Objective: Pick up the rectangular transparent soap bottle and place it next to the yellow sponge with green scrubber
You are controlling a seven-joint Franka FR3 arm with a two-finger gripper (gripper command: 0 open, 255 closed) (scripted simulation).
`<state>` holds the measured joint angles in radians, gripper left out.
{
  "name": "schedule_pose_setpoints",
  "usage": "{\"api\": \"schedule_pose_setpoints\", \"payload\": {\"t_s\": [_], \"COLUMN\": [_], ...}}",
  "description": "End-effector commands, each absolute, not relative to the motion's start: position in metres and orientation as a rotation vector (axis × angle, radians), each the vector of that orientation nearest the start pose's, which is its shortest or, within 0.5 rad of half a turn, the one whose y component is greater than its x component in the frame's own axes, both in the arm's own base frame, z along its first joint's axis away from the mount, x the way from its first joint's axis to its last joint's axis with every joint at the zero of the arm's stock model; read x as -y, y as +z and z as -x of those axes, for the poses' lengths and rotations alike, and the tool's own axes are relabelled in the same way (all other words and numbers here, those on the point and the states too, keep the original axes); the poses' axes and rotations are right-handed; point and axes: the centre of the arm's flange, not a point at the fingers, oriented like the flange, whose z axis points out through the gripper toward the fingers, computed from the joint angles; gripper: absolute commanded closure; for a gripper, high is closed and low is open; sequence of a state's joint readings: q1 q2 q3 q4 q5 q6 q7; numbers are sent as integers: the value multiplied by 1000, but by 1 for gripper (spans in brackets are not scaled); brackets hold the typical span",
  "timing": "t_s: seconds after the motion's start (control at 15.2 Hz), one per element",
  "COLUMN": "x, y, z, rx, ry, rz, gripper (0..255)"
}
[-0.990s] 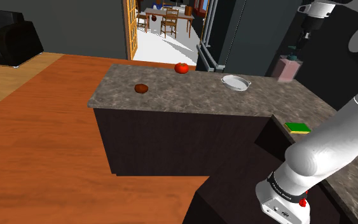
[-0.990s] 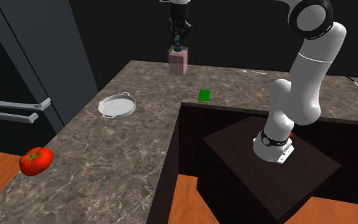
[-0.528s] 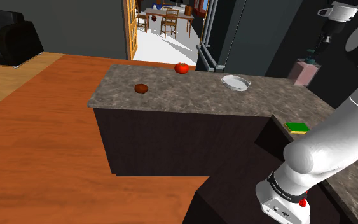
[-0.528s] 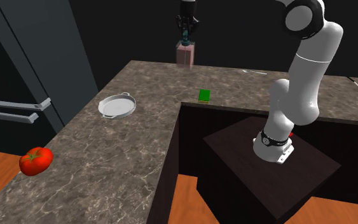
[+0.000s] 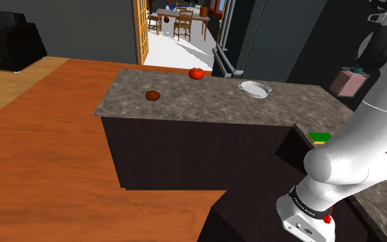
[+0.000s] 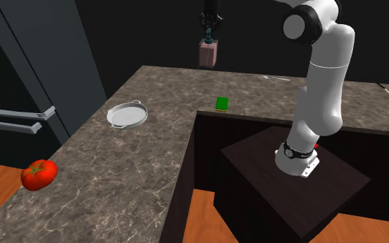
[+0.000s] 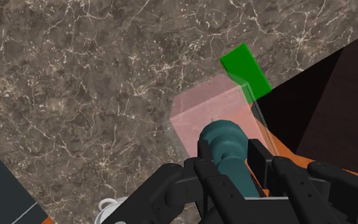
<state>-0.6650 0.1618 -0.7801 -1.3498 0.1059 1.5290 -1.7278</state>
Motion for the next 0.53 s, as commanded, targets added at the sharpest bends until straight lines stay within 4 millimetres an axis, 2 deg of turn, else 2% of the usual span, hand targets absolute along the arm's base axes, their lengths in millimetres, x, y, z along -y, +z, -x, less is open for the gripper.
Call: {"api": "schedule_pose_setpoints", "payload": {"t_s": [0.0, 0.46], "x": [590, 646], "y": [658, 658], "z": [-106, -33], "rx": [484, 484], "ry": [13, 13], "rz": [3169, 3169], "gripper": [255, 255]}}
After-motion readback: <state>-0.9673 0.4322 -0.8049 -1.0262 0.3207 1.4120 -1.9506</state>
